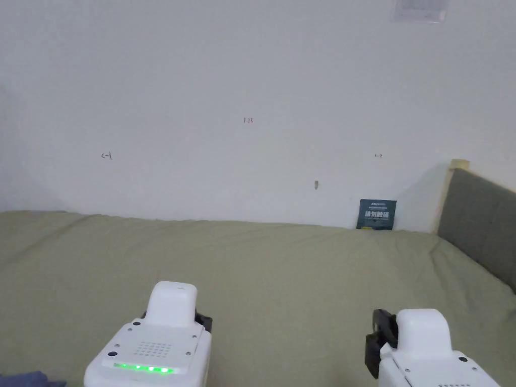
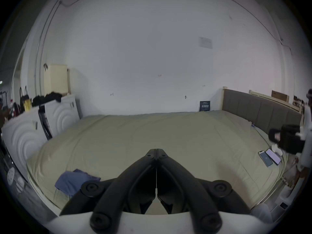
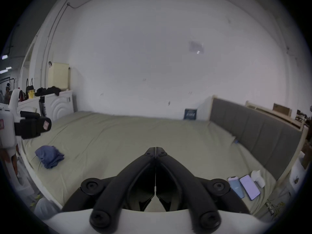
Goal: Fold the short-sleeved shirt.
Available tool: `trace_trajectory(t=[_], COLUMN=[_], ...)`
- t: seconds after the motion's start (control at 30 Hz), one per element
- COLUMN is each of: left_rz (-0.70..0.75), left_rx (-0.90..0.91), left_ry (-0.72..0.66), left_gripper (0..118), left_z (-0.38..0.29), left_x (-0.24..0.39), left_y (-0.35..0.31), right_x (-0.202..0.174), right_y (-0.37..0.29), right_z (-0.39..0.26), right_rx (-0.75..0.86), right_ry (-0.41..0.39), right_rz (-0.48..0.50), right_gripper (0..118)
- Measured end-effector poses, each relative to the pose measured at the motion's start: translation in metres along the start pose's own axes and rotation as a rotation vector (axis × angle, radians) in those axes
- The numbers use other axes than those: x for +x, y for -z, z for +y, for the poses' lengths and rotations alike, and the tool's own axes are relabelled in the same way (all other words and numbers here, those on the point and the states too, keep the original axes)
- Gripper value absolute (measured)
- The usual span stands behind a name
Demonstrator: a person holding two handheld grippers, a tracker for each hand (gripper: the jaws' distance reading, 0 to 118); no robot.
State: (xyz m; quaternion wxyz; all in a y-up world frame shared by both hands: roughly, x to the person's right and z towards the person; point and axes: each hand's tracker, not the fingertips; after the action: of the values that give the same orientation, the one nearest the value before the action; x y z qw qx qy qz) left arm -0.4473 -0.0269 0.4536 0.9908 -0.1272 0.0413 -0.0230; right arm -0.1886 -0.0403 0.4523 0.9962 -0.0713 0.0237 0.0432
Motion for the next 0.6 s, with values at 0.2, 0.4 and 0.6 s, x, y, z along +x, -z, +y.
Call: trace_trajectory(t=[0.2, 0.4, 0.6], left_rz=[0.007, 0.035, 0.039], left_rx=[0.054, 0.079, 0.076], left_ry=[0.024, 0.004, 0.021], left_gripper=[0, 0, 0], left_z=[0.011, 0.017, 0.017], left_x=[-0.004, -0.013, -0.016], left_y=[-0.007, -0.003, 0.000], right_x=[0.003, 0.005, 0.004], right_y=[-0.010, -0.008, -0.007], right_z=[0.004, 0.006, 0.010], right_rx=[0.018, 0.019, 0.038], right_ry=[-0.003, 0.035, 0.020], right_rz=[0.026, 0.039, 0.050], right_gripper=[1, 1, 2])
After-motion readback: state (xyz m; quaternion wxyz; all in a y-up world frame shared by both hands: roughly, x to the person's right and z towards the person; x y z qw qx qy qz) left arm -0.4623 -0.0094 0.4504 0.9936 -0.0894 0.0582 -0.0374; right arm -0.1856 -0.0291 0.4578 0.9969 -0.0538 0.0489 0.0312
